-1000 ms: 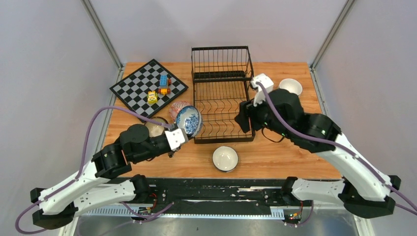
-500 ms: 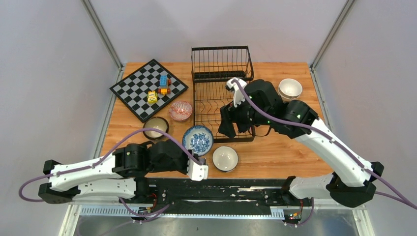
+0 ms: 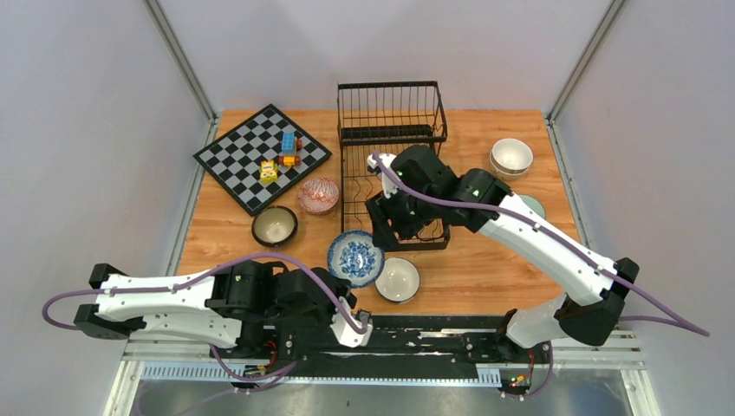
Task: Unload the bowls from the dish rack
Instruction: Place the bowl with the bowl.
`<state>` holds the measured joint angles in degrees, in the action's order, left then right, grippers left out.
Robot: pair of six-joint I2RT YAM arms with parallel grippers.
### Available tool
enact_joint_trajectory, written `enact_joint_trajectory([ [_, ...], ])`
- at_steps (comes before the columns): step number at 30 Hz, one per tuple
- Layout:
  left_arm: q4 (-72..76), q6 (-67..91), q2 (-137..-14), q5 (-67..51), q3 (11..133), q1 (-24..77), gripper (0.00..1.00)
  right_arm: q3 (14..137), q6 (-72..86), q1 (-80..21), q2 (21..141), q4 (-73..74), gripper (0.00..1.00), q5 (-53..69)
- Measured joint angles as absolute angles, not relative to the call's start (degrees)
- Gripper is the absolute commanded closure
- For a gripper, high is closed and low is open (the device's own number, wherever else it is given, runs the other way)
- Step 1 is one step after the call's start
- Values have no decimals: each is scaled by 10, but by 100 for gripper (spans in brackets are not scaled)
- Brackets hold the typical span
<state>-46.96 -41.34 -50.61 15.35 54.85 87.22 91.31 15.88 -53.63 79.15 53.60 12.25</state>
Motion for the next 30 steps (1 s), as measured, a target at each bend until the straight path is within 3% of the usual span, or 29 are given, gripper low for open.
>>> enact_joint_trajectory([
  [9,-472,-431,-508,154,548,893,100,913,135,-573,811,551,41,84],
  [20,-470,-455,-505,136,535,909,100,913,99,-615,848,573,59,42],
  [23,-469,-460,-505,130,535,909,100,913,94,-620,850,578,70,33],
  [27,-463,-463,-508,129,535,909,100,912,94,-626,850,577,98,35],
  [30,-450,-461,-512,125,535,910,100,911,94,-630,851,571,100,25],
])
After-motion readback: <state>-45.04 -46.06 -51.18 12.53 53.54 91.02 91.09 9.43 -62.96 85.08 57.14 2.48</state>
